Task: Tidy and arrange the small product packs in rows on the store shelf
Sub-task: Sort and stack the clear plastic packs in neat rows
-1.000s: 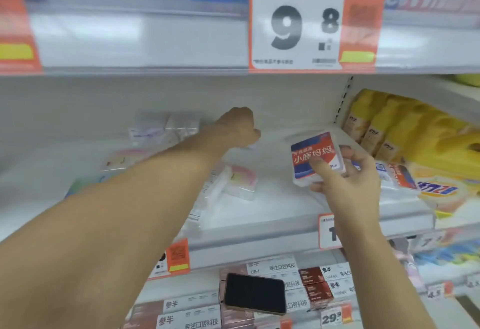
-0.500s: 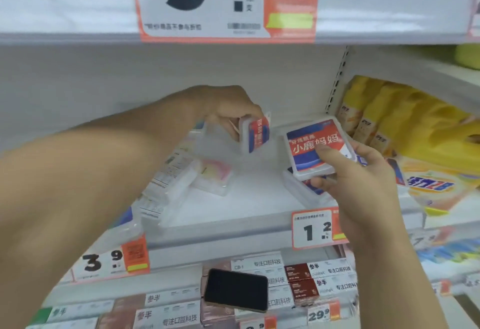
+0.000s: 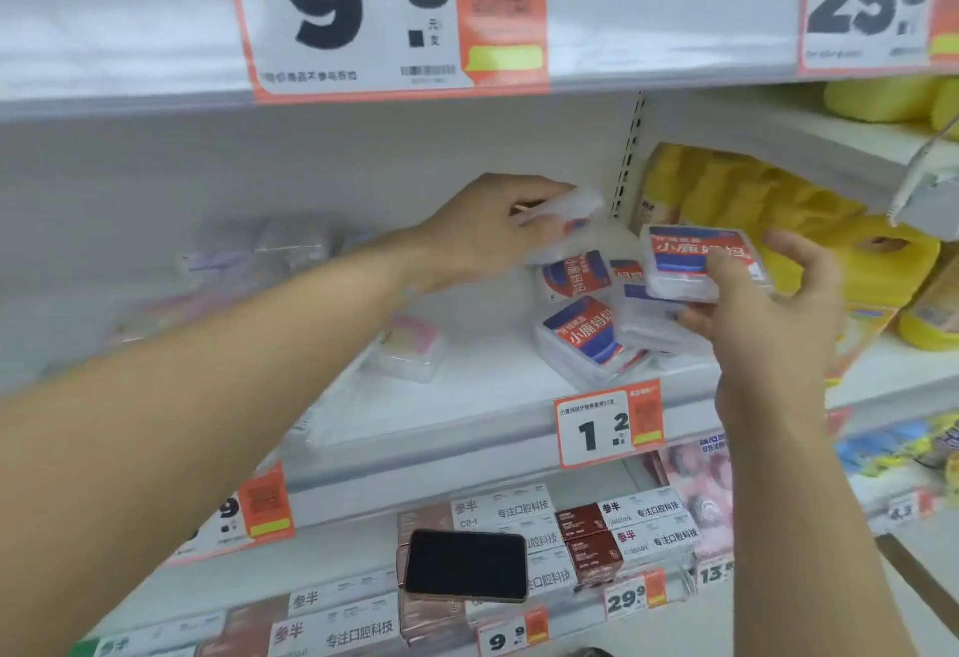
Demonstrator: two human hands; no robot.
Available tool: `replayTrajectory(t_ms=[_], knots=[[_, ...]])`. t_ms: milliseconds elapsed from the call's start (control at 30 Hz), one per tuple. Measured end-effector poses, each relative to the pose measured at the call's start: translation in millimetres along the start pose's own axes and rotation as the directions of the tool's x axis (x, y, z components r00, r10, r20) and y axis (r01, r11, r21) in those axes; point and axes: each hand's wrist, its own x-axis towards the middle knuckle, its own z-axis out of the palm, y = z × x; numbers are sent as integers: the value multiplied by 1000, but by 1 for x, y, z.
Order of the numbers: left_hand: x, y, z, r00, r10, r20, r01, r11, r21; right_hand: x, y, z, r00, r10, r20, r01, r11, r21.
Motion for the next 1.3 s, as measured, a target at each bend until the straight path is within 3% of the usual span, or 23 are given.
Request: replayTrajectory(t_ms=[67, 133, 267, 433, 567, 633, 700, 767, 1100, 1300], knots=[[-4, 5, 29, 999, 38, 20, -40, 996, 83, 13, 6, -4, 995, -75, -61, 66, 988, -139], [-4, -3, 55, 996, 29, 89, -45, 980, 191, 25, 9, -4, 995, -94, -15, 86, 959, -269], [-17, -22, 79, 996, 29, 82, -48, 967, 249, 43, 17, -9, 974, 74, 215, 43, 867, -496], [-28, -30, 86, 999, -23, 39, 14, 975, 221, 55, 34, -7, 906, 236, 351, 131, 633, -763], [-31, -32, 83, 998, 17, 53, -32, 956, 291, 50, 38, -2, 921, 158, 357, 200, 596, -778], [-30, -32, 83, 998, 22, 59, -40, 942, 333, 45, 37, -4, 955, 97, 280, 163, 617, -770], [-29, -31, 84, 998, 35, 61, -54, 933, 355, 44, 37, -10, 966, 105, 235, 130, 588, -799], [-28, -32, 84, 998, 32, 55, -50, 931, 363, 46, 40, -15, 947, 151, 282, 151, 567, -810], [-30, -36, 78, 999, 26, 48, -45, 891, 453, 40, 38, -14, 934, 115, 338, 186, 651, -736], [-45, -31, 62, 999, 27, 44, -46, 865, 500, 37, 21, -16, 940, -74, 332, 286, 699, -655]])
